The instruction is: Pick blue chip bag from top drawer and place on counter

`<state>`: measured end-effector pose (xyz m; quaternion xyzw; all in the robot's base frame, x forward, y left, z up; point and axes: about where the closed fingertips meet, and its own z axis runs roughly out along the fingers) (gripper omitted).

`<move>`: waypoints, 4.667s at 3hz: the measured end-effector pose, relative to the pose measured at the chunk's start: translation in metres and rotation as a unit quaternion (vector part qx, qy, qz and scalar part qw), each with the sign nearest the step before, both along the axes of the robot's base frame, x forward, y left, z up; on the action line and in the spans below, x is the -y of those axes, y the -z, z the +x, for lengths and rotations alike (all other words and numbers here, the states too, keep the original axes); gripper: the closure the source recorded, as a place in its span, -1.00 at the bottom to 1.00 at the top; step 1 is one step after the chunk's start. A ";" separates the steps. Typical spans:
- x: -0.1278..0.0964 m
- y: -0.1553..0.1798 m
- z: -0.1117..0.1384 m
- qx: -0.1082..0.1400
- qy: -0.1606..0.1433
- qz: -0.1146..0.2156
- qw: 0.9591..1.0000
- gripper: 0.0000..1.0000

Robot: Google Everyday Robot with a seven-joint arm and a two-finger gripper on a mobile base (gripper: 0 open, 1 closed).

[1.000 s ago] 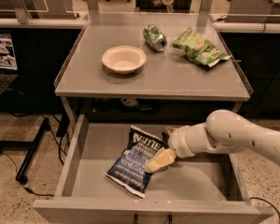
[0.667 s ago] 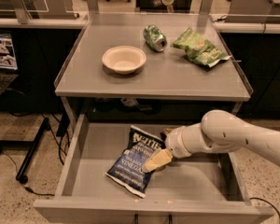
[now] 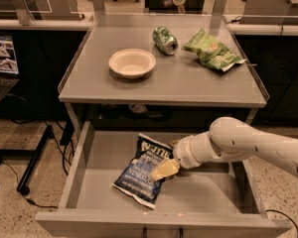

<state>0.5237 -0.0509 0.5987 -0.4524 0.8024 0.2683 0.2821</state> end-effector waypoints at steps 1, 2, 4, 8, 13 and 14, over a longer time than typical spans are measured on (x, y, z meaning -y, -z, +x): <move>0.000 0.000 0.000 0.000 0.000 0.000 1.000 -0.16; 0.000 0.000 0.000 0.000 0.000 0.000 1.000 0.30; 0.000 0.000 0.000 0.000 0.000 0.000 1.000 1.00; 0.034 -0.177 -0.099 0.147 0.059 0.004 0.987 1.00; 0.063 -0.267 -0.021 0.252 0.105 -0.016 0.962 1.00; 0.070 -0.295 0.012 0.281 0.116 -0.030 0.952 1.00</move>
Offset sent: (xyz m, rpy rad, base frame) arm 0.0000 0.0000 0.0000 0.0000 0.0000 0.0000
